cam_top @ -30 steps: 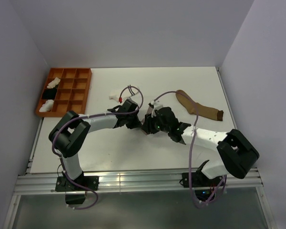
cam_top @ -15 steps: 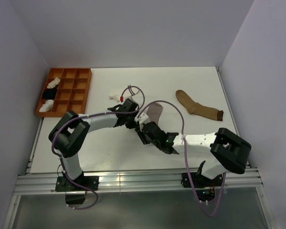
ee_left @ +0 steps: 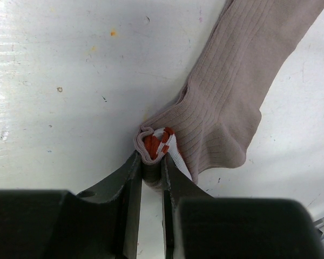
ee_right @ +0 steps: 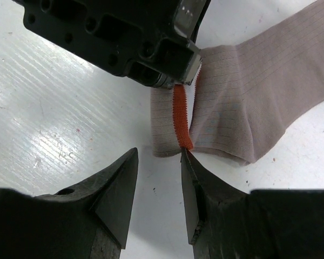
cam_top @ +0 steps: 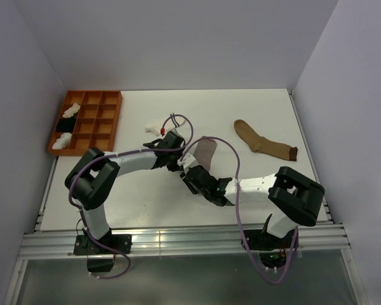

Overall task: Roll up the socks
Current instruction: Roll the sock at the center of the board.

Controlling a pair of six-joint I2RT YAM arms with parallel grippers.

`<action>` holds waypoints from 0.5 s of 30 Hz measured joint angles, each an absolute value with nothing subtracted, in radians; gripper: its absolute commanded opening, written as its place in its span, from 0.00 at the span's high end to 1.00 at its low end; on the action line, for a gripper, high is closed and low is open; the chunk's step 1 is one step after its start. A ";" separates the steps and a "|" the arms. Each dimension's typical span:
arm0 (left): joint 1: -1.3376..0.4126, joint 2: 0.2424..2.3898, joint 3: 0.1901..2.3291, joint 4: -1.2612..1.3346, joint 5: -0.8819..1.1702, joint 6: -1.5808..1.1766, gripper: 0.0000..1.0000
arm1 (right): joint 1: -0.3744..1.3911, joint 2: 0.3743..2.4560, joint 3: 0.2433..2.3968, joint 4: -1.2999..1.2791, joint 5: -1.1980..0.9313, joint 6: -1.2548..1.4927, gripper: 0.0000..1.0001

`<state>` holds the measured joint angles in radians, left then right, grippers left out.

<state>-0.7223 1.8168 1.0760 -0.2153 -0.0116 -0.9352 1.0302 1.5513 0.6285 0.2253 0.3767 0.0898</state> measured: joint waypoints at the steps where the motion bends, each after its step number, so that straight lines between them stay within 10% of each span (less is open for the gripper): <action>1: -0.722 1.817 1.076 -0.216 -0.011 -0.935 1.00 | 1.031 1.551 0.628 0.225 0.378 0.088 0.55; 15: -0.722 1.817 1.079 -0.225 -0.010 -0.928 1.00 | 1.043 1.544 0.642 0.243 0.405 0.070 0.55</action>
